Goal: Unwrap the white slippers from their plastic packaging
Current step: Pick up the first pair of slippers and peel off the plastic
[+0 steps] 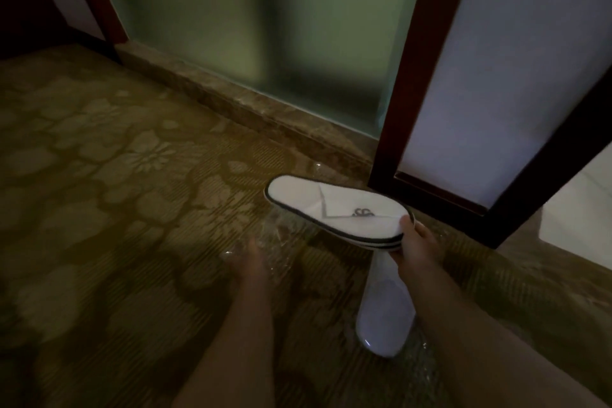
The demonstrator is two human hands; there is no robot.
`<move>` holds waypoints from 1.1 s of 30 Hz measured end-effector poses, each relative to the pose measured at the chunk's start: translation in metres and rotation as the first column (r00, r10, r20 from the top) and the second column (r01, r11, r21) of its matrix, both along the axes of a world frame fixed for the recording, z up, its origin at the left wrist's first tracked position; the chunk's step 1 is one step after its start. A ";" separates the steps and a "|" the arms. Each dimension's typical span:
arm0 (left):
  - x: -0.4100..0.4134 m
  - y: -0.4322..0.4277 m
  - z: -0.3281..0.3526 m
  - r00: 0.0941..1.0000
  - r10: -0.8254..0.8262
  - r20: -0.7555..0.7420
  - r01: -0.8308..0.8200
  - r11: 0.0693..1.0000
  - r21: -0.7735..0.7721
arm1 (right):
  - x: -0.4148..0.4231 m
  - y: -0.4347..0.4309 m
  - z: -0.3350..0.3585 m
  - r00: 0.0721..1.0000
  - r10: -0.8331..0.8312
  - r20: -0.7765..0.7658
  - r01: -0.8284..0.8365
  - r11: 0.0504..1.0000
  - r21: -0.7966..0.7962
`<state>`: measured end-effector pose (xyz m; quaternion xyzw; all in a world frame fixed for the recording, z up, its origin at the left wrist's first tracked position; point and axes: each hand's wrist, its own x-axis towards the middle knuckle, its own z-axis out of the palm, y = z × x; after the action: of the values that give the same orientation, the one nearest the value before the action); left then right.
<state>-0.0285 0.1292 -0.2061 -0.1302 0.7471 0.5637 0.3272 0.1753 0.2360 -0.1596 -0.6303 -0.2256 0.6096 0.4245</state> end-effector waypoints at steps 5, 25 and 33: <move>-0.016 -0.008 0.023 0.990 -0.138 -0.003 0.136 0.969 0.208 | -0.012 -0.006 0.006 0.996 0.087 0.028 -0.088 0.993 0.075; -0.058 -0.068 0.078 0.620 -0.772 0.138 0.748 0.635 0.192 | -0.105 -0.048 0.033 0.897 0.421 -0.136 -0.406 0.905 0.127; -0.073 -0.080 0.076 0.816 -0.567 -0.107 0.577 0.799 0.167 | -0.130 -0.071 0.033 0.789 0.612 -0.061 -0.614 0.789 -0.030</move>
<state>-0.1018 0.0495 -0.1298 0.1482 0.7018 0.5111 0.4737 0.0451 0.1652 -0.1268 -0.5186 -0.3928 0.7343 0.1938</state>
